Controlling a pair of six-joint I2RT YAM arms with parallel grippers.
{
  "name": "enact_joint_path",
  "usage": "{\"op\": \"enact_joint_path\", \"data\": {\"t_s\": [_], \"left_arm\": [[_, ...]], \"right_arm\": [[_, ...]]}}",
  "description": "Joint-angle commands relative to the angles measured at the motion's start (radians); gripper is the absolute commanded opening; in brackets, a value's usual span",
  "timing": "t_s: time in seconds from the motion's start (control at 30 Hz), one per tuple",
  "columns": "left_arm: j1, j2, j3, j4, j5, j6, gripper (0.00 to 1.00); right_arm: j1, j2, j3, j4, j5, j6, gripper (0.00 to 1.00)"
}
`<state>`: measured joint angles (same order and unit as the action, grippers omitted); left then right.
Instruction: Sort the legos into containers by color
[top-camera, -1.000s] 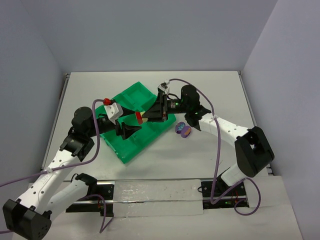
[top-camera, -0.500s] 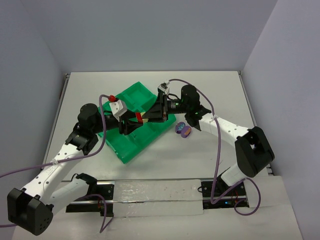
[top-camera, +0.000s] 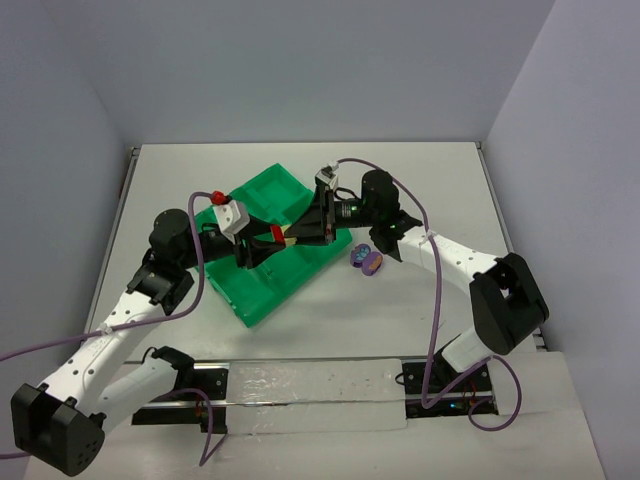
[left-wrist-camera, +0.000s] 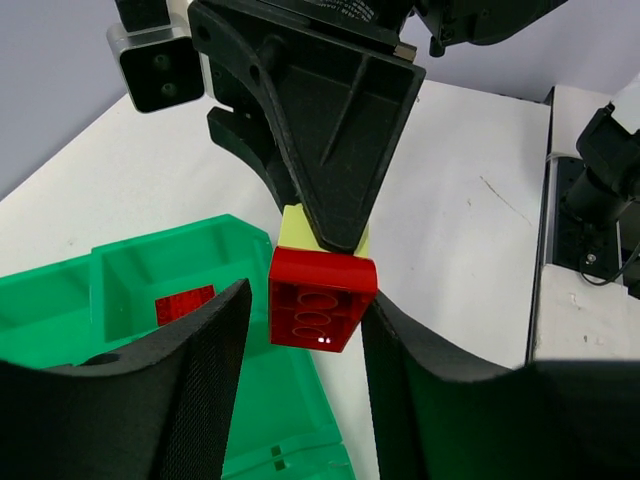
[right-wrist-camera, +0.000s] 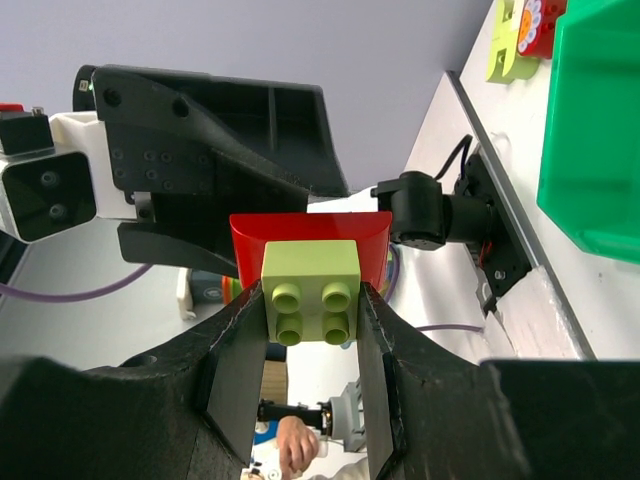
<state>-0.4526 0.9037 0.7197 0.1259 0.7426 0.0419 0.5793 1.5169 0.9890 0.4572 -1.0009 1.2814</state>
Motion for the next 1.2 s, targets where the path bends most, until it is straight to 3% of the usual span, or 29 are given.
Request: {"op": "enact_joint_path", "data": {"t_s": [0.0,0.07,0.1,0.5,0.7,0.8,0.87,1.0,1.1,1.17], "left_arm": [[-0.001,-0.016,0.029,0.057,0.015,0.0,0.43],[-0.001,-0.009,0.04,0.041,0.024,0.004,0.08],[-0.001,-0.005,0.051,0.033,0.026,0.004,0.0],[-0.001,0.039,0.105,-0.034,0.044,-0.043,0.0],[-0.001,0.099,0.105,0.118,-0.06,-0.217,0.0],[-0.01,0.211,0.172,0.14,-0.188,-0.373,0.0],[-0.018,0.344,0.299,0.033,-0.266,-0.449,0.0],[-0.078,0.65,0.625,-0.273,-0.417,-0.482,0.0],[-0.126,0.782,0.736,-0.35,-0.549,-0.53,0.0],[-0.135,0.828,0.73,-0.313,-0.604,-0.58,0.0]], "right_arm": [[0.01,-0.021,0.011,0.015,-0.011,-0.019,0.0],[0.009,-0.023,0.009,0.015,-0.008,-0.021,0.0],[0.008,-0.023,0.006,0.014,-0.008,-0.022,0.0],[-0.17,-0.147,-0.155,-0.003,-0.01,-0.054,0.0],[-0.277,-0.236,-0.159,-0.276,0.038,-0.255,0.0],[-0.322,-0.304,-0.105,-0.619,0.2,-0.492,0.0],[-0.337,-0.356,-0.055,-0.784,0.362,-0.6,0.0],[-0.342,-0.43,-0.047,-0.905,0.54,-0.672,0.0],[-0.343,-0.453,-0.059,-0.937,0.578,-0.69,0.01],[-0.344,-0.473,-0.069,-0.954,0.608,-0.699,0.01]]}}
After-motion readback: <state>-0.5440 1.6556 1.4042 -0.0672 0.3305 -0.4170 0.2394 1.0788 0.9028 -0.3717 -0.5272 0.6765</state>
